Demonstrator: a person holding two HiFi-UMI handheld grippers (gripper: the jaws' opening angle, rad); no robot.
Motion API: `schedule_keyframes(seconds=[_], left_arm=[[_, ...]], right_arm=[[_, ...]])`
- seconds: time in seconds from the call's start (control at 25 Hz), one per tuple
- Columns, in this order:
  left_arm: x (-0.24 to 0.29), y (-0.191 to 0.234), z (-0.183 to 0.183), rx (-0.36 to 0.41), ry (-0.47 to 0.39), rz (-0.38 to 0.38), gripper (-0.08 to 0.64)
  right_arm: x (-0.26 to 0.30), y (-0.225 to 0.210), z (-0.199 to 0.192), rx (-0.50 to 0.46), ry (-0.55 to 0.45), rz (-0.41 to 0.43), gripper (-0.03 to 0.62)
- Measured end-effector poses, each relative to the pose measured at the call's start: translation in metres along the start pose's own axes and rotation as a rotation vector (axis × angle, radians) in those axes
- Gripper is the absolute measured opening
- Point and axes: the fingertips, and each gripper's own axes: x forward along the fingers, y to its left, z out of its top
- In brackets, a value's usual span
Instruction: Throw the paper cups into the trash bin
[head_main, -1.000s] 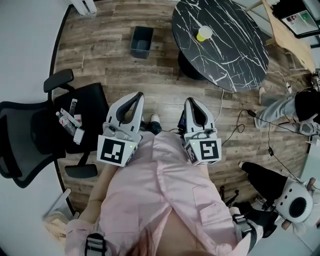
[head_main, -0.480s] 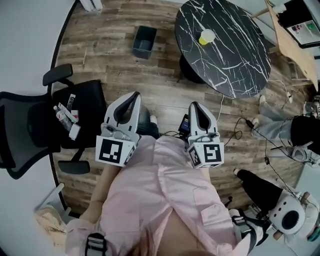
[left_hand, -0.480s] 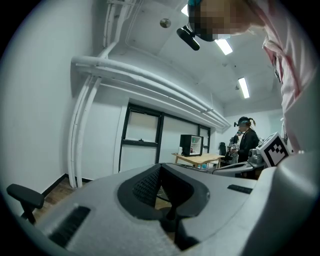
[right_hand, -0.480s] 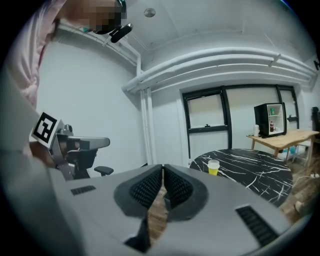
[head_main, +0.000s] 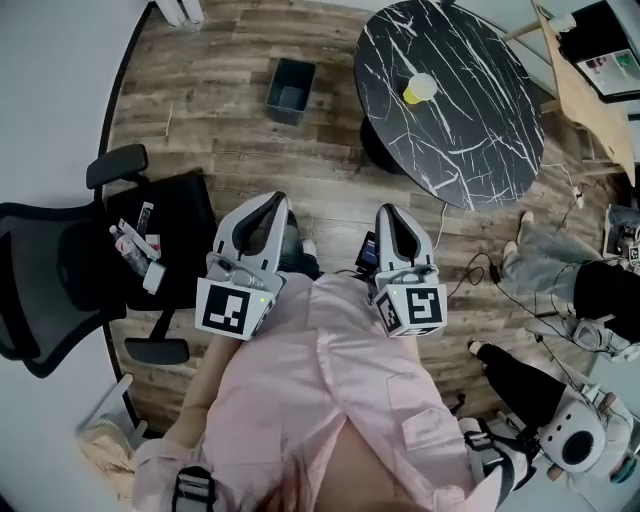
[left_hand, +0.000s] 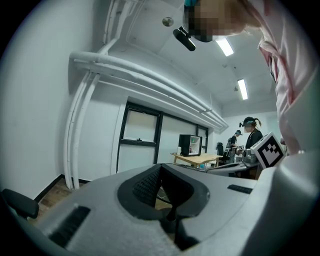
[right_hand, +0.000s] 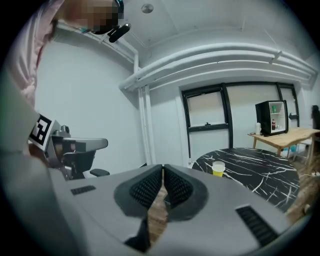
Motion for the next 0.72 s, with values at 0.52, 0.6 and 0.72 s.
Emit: schedule_keyframes(seconds=[0.52,0.6,0.72], left_arm=[[0.047,0.062,0.016,0.016,0.021,-0.065,0.015],[0.049,0.067,0.016,0.001,0.026,-0.073,0.015],[0.052,0.077,0.014,-0.007,0.035,-0.085,0.015]], right_arm=[[0.061,-0.001,0.03,0.026,-0.032,-0.094,0.034],[0.065,0.001,0.032,0.028,-0.039,-0.108,0.034],[0.07,0.002,0.034,0.036,-0.053,-0.132,0.034]])
